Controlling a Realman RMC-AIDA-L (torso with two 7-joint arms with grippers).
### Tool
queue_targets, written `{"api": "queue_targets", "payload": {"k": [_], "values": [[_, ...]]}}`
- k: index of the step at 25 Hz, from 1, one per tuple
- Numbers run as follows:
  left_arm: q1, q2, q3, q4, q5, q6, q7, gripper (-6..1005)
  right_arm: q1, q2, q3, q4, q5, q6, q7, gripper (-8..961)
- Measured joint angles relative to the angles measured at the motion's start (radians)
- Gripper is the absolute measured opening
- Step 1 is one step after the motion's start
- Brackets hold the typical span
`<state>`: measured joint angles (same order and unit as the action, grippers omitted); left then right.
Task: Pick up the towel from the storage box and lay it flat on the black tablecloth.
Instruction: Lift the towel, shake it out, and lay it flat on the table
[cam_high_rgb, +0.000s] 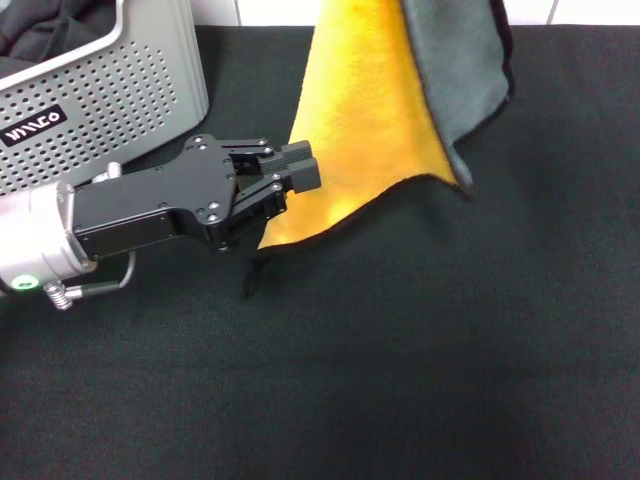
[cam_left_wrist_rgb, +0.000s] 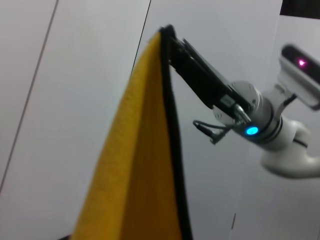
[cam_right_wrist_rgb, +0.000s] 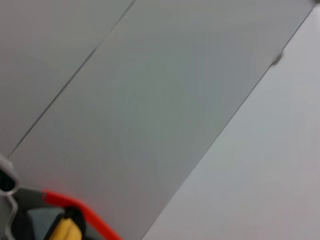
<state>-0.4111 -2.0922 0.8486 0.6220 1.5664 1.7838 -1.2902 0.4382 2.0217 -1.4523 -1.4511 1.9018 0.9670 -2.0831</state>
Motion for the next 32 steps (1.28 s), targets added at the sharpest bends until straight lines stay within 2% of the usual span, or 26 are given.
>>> {"api": "queue_targets", "payload": {"k": [2, 6, 7, 9, 16, 18, 21, 25, 32], "values": [[-0.006, 0.000, 0.012, -0.003, 0.004, -0.015, 0.001, 173, 0.024, 0.000, -0.021, -0.030, -0.085, -0.043, 0.090, 12], [-0.008, -0.002, 0.040, -0.008, 0.005, -0.046, 0.008, 173, 0.119, 0.002, -0.036, -0.036, -0.247, -0.070, 0.280, 12], [-0.014, -0.004, 0.059, -0.024, 0.000, -0.078, 0.017, 173, 0.119, 0.002, -0.036, -0.036, -0.247, -0.070, 0.280, 12], [-0.018, -0.006, 0.064, -0.044, -0.002, -0.105, 0.027, 174, 0.192, 0.001, -0.039, -0.010, -0.328, -0.070, 0.373, 12], [-0.023, -0.008, 0.064, -0.134, -0.011, -0.240, 0.055, 183, 0.274, 0.003, -0.046, 0.045, -0.362, -0.068, 0.410, 13], [-0.025, -0.009, 0.064, -0.156, -0.013, -0.265, 0.065, 188, 0.285, 0.003, -0.046, 0.053, -0.363, -0.068, 0.410, 13], [-0.026, -0.009, 0.063, -0.191, -0.032, -0.275, 0.084, 360, 0.291, 0.003, -0.049, 0.056, -0.365, -0.068, 0.410, 14], [-0.026, -0.010, 0.064, -0.246, -0.081, -0.273, 0.131, 457, 0.292, 0.003, -0.057, 0.057, -0.365, -0.067, 0.410, 14], [-0.041, -0.014, 0.066, -0.317, -0.138, -0.268, 0.176, 459, 0.285, 0.003, -0.081, 0.048, -0.366, -0.065, 0.400, 15]]}}
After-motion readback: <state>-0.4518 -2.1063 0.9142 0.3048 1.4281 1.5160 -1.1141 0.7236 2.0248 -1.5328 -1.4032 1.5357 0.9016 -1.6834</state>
